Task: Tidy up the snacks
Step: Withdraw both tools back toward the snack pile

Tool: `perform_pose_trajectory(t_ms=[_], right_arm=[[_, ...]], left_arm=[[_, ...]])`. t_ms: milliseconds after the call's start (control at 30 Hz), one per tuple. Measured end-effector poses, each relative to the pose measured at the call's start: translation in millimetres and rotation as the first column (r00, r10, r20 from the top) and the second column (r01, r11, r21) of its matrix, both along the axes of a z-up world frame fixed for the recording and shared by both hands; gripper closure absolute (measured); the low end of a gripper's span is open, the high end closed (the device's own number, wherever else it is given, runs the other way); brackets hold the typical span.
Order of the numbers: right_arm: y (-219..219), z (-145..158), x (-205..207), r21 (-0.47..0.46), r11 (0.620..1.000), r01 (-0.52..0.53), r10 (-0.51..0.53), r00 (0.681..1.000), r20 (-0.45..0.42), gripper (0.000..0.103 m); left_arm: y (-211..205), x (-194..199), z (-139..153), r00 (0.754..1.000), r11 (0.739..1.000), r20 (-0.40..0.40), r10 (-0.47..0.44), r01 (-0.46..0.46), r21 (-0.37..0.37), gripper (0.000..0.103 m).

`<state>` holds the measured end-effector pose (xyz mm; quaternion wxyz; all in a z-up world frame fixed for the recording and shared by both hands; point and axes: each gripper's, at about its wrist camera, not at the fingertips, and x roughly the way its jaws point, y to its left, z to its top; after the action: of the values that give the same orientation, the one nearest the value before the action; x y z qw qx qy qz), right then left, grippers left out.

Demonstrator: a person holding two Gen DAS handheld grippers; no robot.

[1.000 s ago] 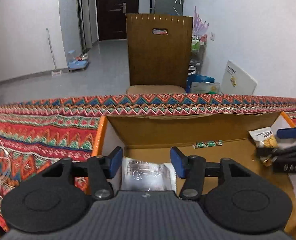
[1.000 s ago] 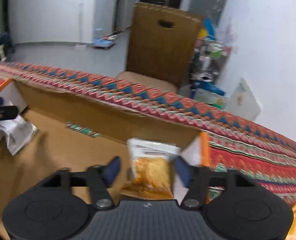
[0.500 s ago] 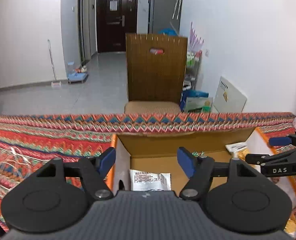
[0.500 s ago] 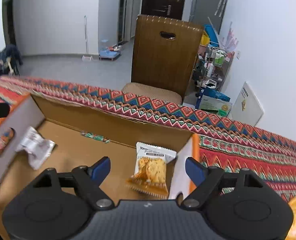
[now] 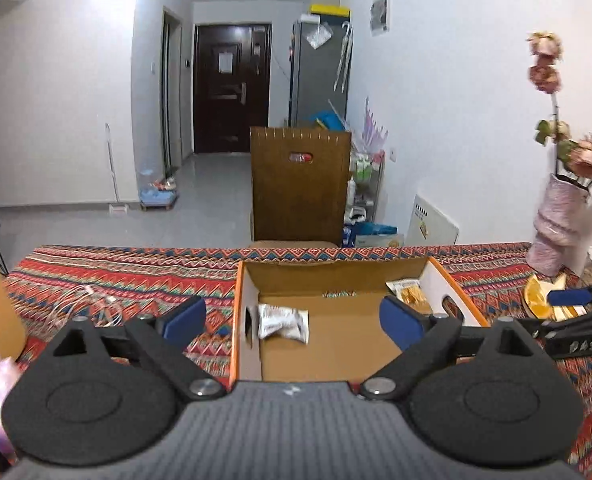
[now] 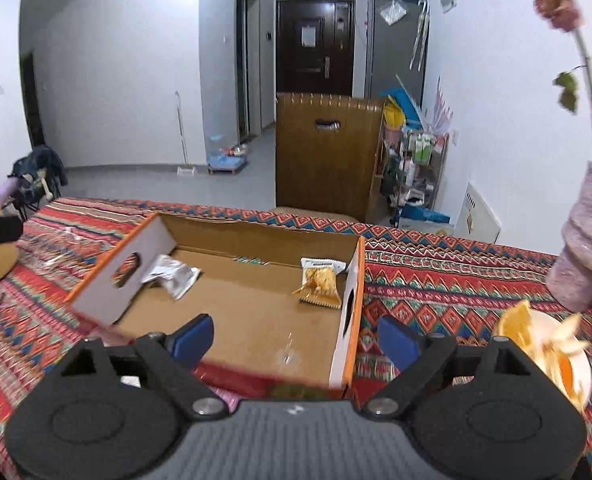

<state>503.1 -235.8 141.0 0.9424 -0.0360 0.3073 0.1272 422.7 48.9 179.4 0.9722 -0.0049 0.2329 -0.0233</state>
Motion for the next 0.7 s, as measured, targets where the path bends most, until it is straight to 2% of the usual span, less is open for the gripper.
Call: perform_pose_trajectory(t_ms=[167,367,467,700], right_arm=[[-12,0,-76,0.035,0.999,-0.01,0.008,0.999,0.05,0.01],[-27,-11,-164,0.082,0.996,-0.025,0.016,0.995,0.102,0.005],[-29,-24,-206,0.079,0.997,-0.024,0.014,0.992,0.123,0.005],[-31,-66,-286,0.092,0.995,-0.029,0.015,0.988,0.151,0.0]], left_arm=[[-8,-76,-16,0.999,1.0,0.038,0.0,0.0,0.016,0.005],[-9,-169,-43,0.998,0.999,0.066,0.022,-0.019,-0.038,0.001],[-13,-211,-61,0.997,0.998,0.068,0.029,-0.026,-0.053,0.001],[-22,-273,-88,0.998,1.0,0.067,-0.004,0.004,-0.009,0.0]])
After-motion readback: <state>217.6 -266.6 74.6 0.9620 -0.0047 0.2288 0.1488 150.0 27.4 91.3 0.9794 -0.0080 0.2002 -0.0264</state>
